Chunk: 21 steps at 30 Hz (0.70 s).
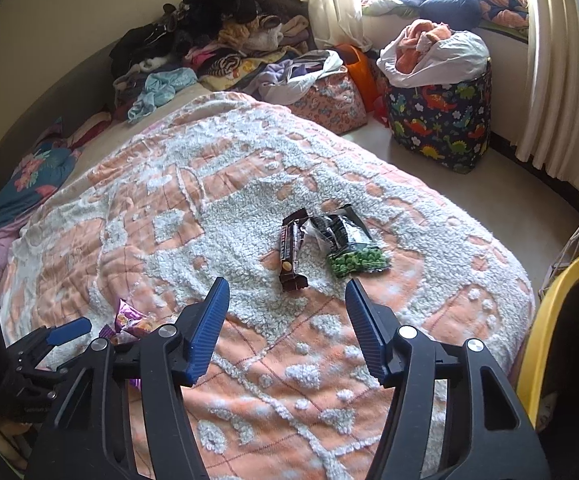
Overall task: Collect trash
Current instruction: 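Grasp the purple candy wrapper with left gripper while right grasps chocolate bar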
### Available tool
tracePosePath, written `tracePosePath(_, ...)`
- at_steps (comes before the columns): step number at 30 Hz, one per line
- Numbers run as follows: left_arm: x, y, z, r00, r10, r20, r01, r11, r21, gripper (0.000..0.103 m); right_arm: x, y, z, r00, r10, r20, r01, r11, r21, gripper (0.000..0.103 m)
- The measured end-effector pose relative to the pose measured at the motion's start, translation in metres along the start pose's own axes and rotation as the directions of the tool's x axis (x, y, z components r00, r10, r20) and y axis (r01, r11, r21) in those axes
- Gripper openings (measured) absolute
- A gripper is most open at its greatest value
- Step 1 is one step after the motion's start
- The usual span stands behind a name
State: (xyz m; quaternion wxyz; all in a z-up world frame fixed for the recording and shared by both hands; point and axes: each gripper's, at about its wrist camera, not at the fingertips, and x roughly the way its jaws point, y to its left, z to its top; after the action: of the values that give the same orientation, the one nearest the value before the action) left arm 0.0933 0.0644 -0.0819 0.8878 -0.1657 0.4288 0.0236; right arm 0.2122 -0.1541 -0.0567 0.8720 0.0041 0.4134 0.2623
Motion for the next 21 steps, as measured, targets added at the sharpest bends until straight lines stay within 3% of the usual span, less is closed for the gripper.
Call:
tracePosePath(5, 0.006, 0.002, -0.005, 0.999, -0.017, -0.038, 0.016, 1.000, -0.025, 0.071, 0.027, 0.003, 0.004, 0.999, 0.004, -0.048, -0.004, 1.000, 0.002, 0.051)
tracePosePath(16, 0.005, 0.005, -0.009, 0.997, -0.038, -0.067, 0.036, 0.999, -0.038, 0.048, 0.079, -0.007, 0.017, 0.989, 0.028, -0.142, -0.018, 0.997, 0.070, 0.020)
tracePosePath(21, 0.006, -0.001, -0.011, 0.996, -0.053, -0.077, 0.052, 0.999, -0.015, 0.038, 0.081, -0.005, 0.011, 0.986, 0.051, -0.159, -0.039, 0.996, 0.077, 0.018)
